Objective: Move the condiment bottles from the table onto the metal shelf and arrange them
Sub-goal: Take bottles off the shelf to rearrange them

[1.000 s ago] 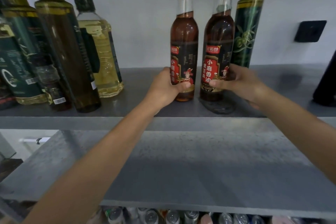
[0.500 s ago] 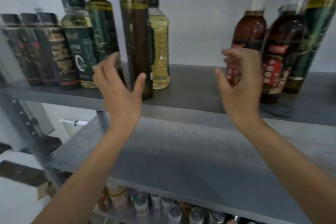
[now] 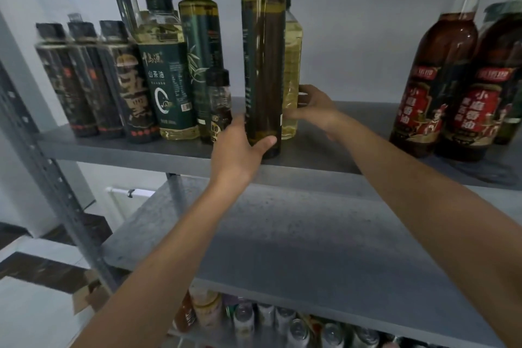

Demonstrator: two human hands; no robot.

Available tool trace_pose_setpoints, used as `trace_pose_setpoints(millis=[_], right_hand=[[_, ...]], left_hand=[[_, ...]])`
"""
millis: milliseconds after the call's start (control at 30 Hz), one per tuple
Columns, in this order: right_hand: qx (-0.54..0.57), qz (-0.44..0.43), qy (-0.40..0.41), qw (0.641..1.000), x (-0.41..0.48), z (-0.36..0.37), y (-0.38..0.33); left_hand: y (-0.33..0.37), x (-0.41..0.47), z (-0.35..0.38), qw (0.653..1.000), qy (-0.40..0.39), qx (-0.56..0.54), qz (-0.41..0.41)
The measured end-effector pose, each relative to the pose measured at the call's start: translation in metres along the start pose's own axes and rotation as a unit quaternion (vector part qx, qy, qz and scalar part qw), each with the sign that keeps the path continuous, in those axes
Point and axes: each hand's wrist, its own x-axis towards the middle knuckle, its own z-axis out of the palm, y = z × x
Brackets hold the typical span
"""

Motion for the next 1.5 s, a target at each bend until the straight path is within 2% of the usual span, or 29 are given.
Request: trace_pose_setpoints(millis=[167,367,600,800,1167,1500], right_hand=[[-0.036,-0.001,0.023,0.999,-0.004,-0.013,0.004],[-0.031,0.021,-0.069,0.997,-0.001,-0.014,0.006],[-0.042,0.030,-0.102,0.993,0.017,-0.006,0.013],[-0.082,0.020,-0.071,0.994,0.011,-0.016,0.014],[-0.058,0.031,0.007,0.998,-0.027,-0.047,0.027],[-0.003,0.044,0.091,0.995,-0.052,-0.043,0.027]], left_hand=[[0.002,0.002,0.002,1.000,-0.012,-0.018,-0.005],[0.010,0.004,0.011,0.999,-0.020,-0.035,-0.010],[0.012,0.002,0.012,0.999,-0.006,-0.043,-0.021],[0.014,0.004,0.014,0.999,-0.005,-0.031,-0.026],[0.019,0.017,0.026,1.000,-0.017,-0.014,-0.007],[0.021,0.041,0.040,0.998,-0.066,-0.023,0.005]])
